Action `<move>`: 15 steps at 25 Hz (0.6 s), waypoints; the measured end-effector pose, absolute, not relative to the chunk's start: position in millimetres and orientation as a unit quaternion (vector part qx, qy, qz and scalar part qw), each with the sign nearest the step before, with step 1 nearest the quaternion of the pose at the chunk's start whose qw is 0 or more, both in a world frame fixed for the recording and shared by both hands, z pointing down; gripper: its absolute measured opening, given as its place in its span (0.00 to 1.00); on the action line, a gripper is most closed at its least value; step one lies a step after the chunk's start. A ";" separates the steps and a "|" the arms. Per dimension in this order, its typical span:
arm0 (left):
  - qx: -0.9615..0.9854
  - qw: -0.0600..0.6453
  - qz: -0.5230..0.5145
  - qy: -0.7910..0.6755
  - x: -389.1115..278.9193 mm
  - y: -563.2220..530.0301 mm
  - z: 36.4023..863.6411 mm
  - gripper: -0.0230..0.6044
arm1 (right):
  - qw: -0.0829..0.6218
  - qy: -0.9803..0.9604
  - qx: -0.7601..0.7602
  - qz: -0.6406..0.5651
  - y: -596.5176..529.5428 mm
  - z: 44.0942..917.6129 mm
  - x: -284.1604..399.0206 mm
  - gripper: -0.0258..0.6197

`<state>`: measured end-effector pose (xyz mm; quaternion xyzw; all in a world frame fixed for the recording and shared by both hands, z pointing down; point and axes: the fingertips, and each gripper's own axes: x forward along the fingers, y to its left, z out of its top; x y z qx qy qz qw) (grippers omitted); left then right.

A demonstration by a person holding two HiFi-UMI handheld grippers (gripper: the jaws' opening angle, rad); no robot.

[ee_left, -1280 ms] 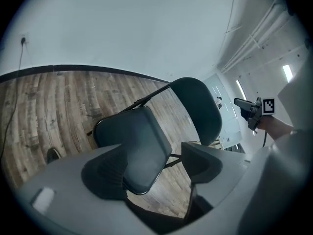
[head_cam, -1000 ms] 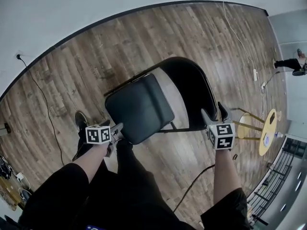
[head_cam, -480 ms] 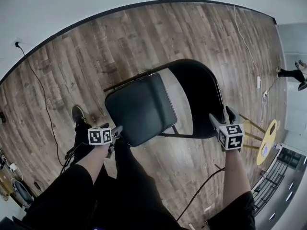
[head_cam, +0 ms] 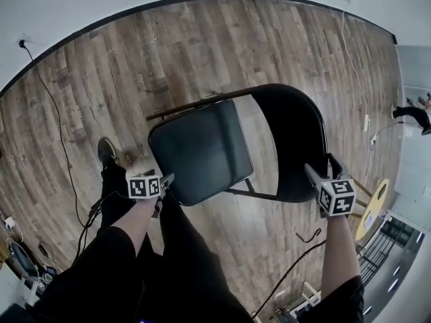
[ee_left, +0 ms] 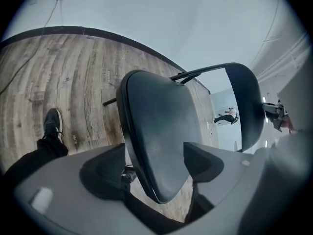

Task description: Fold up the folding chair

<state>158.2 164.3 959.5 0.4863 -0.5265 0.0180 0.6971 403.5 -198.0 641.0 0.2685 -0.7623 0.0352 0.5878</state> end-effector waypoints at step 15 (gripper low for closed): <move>0.497 0.686 -0.001 -0.530 161.2 155.0 1008.5 0.67 | 0.588 -0.767 0.252 0.051 -209.0 658.5 397.5 0.61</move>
